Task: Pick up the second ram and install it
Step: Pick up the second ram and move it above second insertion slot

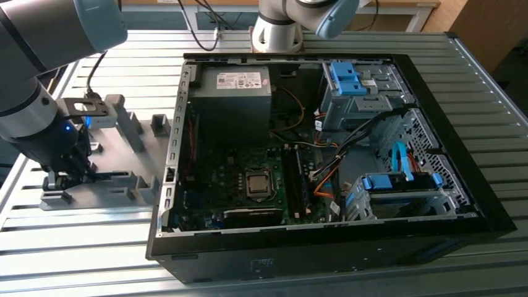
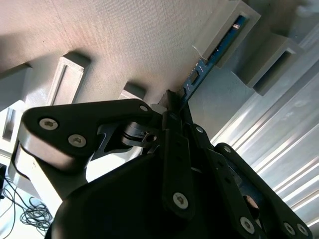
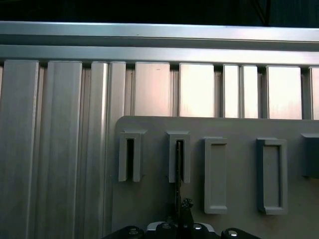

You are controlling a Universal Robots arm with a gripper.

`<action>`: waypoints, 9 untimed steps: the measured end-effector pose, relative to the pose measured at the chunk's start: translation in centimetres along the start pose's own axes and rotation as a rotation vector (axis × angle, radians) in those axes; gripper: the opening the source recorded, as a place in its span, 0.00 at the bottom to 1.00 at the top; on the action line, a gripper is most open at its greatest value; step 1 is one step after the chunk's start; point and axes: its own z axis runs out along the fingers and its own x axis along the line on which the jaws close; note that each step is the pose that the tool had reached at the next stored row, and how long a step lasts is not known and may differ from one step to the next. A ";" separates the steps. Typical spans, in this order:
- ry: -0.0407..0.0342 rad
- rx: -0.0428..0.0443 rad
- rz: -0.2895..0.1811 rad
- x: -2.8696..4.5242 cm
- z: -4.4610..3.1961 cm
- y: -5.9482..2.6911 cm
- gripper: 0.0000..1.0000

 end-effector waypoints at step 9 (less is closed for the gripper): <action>0.0001 -0.0001 0.000 -0.01 -0.24 0.01 0.14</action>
